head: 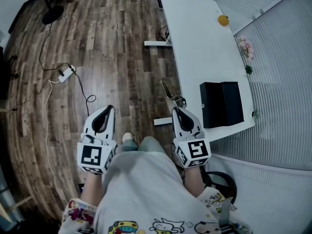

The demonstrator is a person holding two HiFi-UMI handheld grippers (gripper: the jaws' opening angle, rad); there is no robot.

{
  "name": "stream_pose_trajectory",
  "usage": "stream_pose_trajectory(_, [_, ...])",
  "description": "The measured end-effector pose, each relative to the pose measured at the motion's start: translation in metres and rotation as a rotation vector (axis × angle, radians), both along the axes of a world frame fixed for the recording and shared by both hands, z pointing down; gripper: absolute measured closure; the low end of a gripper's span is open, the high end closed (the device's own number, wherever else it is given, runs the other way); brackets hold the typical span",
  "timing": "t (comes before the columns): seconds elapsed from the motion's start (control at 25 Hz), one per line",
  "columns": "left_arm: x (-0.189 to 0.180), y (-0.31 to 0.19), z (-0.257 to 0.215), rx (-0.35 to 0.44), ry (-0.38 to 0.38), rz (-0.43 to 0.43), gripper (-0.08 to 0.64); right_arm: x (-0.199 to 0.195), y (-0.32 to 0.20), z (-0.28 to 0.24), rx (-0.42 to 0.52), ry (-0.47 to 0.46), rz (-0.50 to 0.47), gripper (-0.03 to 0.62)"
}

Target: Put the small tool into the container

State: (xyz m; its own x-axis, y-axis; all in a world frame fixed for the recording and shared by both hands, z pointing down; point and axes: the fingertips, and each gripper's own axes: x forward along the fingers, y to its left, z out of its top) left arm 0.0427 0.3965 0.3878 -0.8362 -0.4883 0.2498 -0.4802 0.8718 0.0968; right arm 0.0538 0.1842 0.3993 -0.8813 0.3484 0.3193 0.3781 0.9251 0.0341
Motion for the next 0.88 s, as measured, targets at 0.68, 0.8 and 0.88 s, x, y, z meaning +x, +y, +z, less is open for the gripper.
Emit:
stream_pose_trajectory(0.68, [-0.045,-0.015,0.013,0.013,0.033,0.083,0.555,-0.026,-0.033,0.003,0.023,0.024,0.137,0.584])
stream_pose_trajectory(0.8, [-0.061,-0.029,0.018,0.002,0.032,0.123,0.555,-0.037,-0.048,0.004,0.021,0.019,0.174,0.584])
stream_pose_trajectory(0.88, [-0.074,-0.039,0.018,-0.006,0.029,0.147,0.555,-0.045,-0.058,0.005,0.018,0.018,0.197,0.584])
